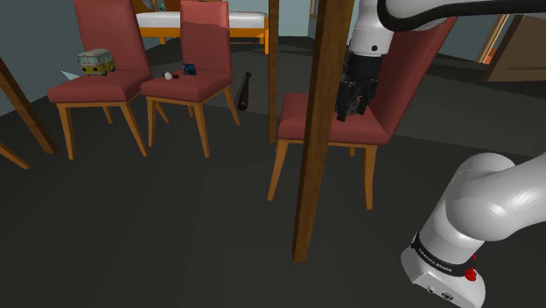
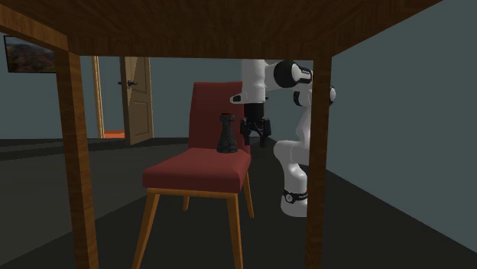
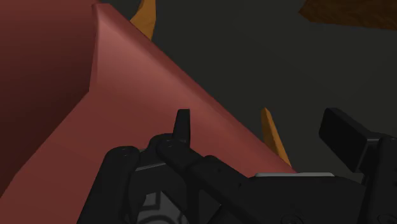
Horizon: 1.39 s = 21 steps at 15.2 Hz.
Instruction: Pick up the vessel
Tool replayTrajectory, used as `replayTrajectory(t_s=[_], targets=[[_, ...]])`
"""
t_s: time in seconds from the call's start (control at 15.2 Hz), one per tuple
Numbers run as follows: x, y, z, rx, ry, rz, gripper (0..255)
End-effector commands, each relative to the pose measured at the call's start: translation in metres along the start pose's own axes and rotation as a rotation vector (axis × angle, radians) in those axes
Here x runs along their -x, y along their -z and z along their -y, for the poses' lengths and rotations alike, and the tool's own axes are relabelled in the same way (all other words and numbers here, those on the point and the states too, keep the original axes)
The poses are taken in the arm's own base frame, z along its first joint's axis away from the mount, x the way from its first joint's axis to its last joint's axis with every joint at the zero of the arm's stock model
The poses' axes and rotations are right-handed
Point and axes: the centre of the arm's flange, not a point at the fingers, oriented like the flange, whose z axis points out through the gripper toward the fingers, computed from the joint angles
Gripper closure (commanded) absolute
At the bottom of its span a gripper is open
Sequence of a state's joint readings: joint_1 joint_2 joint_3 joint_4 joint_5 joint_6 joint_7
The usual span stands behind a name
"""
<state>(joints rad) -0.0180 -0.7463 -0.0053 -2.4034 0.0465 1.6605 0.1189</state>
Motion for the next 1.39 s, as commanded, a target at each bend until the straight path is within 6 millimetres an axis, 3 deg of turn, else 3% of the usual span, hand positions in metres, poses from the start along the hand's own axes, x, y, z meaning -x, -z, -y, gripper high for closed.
replayTrajectory(t_s=[0.0,0.92,1.32], targets=[[0.000,0.000,0.000,0.000,0.000,0.000,0],[-0.065,0.159,-0.063,0.037,-0.243,-0.002,0],[-0.065,0.134,-0.065,0.037,-0.245,-0.002,0]])
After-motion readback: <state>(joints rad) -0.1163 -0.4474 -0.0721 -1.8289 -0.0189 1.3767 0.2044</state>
